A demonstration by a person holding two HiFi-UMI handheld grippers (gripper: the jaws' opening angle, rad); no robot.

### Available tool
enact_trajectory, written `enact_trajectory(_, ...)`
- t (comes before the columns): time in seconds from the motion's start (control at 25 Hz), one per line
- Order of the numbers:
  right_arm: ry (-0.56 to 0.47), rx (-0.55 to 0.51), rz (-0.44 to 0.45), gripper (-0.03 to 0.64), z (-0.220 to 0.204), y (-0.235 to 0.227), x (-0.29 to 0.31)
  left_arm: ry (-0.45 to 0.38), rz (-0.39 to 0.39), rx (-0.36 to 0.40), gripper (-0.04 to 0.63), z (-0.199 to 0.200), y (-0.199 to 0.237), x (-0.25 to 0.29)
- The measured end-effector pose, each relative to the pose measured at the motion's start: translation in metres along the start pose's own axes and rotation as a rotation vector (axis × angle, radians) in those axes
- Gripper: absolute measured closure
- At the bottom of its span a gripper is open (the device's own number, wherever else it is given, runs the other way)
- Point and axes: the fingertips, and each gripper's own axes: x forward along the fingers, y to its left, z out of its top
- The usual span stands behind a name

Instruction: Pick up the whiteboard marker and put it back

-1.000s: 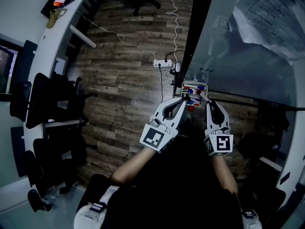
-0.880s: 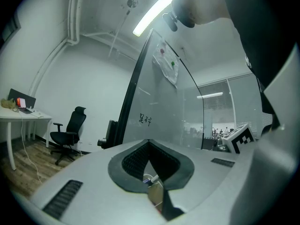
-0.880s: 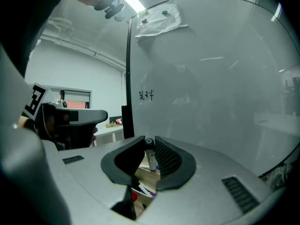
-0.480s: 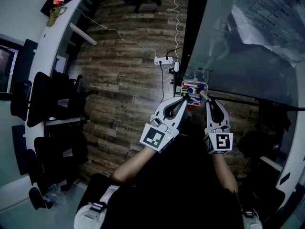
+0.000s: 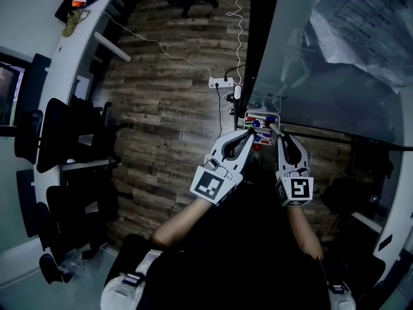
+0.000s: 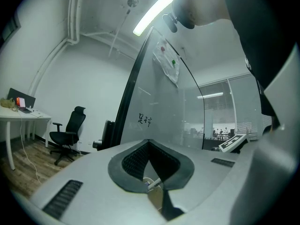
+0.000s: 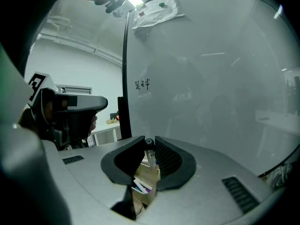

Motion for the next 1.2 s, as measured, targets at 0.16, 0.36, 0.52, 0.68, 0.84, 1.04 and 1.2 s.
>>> enact_trajectory(0.16,0.009,-0.005,0.005,0.54,-0.005,-0.002,0.005,-0.002,0.0,0.006,0.588,0.003,0.002,0.004)
enact_trajectory(0.36,0.022,-0.004,0.014,0.54,-0.009,-0.004,0.009,0.004,0.013,0.005,0.588,0.003,0.006,0.008)
enact_trajectory(0.52,0.036,-0.004,0.016,0.54,-0.014,-0.007,0.011,-0.002,0.011,0.0,0.588,0.003,0.005,0.011)
enact_trajectory(0.68,0.049,-0.002,0.012,0.54,-0.019,-0.01,0.012,-0.006,0.009,-0.005,0.588,0.002,0.005,0.014)
enact_trajectory(0.84,0.052,-0.007,0.014,0.54,-0.021,-0.011,0.014,-0.006,0.01,-0.012,0.588,0.0,0.005,0.014)
enact_trajectory(1.04,0.058,-0.009,0.016,0.54,-0.023,-0.011,0.015,-0.005,0.017,-0.011,0.588,0.0,0.007,0.013)
enact_trajectory(1.2,0.051,-0.011,0.016,0.54,-0.022,-0.01,0.016,-0.004,0.026,0.003,0.588,0.003,0.009,0.013)
